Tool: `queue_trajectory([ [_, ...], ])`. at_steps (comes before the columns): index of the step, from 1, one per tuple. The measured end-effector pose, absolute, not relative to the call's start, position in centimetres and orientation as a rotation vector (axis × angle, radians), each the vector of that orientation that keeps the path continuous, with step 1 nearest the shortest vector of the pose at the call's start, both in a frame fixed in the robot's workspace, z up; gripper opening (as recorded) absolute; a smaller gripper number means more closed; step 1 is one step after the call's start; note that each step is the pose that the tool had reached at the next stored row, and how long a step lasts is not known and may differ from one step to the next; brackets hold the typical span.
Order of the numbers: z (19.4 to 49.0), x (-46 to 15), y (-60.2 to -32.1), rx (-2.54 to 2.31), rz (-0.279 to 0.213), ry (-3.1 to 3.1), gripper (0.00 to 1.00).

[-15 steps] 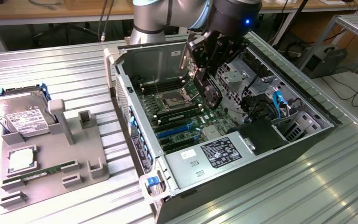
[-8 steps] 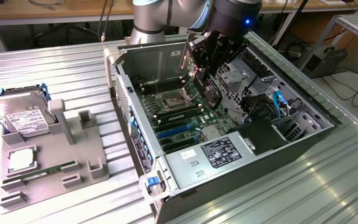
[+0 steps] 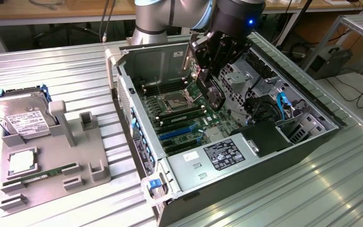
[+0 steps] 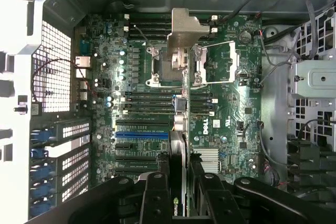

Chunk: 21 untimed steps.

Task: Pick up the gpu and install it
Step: 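Insert the gpu into the slot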

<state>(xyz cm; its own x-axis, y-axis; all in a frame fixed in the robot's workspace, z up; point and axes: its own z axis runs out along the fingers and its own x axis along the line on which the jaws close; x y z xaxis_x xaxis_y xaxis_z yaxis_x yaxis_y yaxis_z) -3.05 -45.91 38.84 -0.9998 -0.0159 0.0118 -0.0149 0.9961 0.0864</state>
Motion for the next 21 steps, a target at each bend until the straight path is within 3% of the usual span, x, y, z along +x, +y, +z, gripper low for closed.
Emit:
queue_trajectory([
  [21,38.51,-3.06,-45.91,0.822,-0.126,-3.000,0.26],
])
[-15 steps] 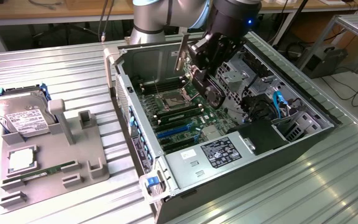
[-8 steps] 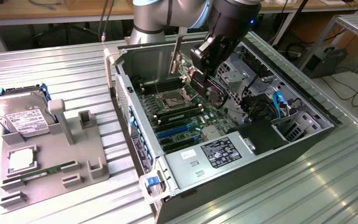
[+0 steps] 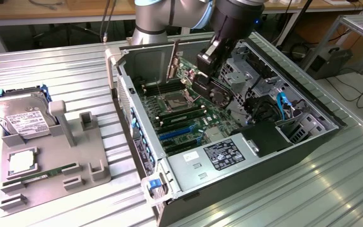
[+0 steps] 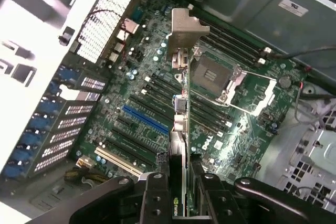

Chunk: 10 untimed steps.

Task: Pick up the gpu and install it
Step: 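Insert the gpu into the slot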

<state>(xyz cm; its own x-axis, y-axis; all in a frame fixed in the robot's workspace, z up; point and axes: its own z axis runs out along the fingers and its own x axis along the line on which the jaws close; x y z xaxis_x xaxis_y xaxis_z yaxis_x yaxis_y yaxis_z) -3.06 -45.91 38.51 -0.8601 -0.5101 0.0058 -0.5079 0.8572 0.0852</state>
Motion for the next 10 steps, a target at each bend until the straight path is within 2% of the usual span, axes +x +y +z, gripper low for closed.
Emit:
queue_trajectory([
  [10,38.32,-3.06,-45.91,1.185,-0.118,-2.869,0.26],
])
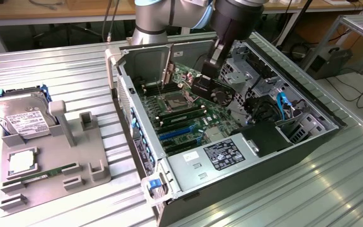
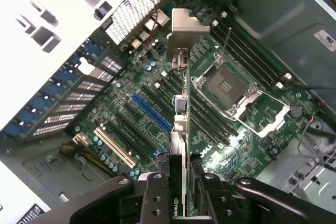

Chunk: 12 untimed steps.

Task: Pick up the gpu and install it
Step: 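Insert the gpu into the slot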

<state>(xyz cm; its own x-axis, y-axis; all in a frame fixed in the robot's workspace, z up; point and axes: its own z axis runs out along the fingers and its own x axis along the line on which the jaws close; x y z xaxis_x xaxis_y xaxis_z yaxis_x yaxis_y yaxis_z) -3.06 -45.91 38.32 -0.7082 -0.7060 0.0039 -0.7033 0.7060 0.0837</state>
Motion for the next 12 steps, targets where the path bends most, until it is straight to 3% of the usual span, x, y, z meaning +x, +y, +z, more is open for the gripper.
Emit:
queue_trajectory([
  [12,38.05,-3.06,-45.91,1.533,-0.108,-2.691,0.26],
])
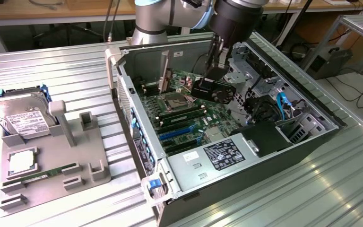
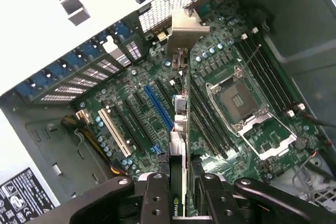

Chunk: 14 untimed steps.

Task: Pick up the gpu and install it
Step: 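Insert the gpu into the slot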

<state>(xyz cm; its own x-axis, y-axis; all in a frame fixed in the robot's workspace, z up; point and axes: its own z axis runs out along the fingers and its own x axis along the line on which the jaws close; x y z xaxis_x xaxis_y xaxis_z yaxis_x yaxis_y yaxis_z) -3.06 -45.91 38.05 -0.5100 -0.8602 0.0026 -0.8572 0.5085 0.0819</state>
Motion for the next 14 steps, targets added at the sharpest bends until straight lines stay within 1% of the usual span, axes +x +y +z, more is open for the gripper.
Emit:
queue_trajectory([
  [14,37.15,-3.06,-45.91,1.887,-0.097,-2.446,0.26],
])
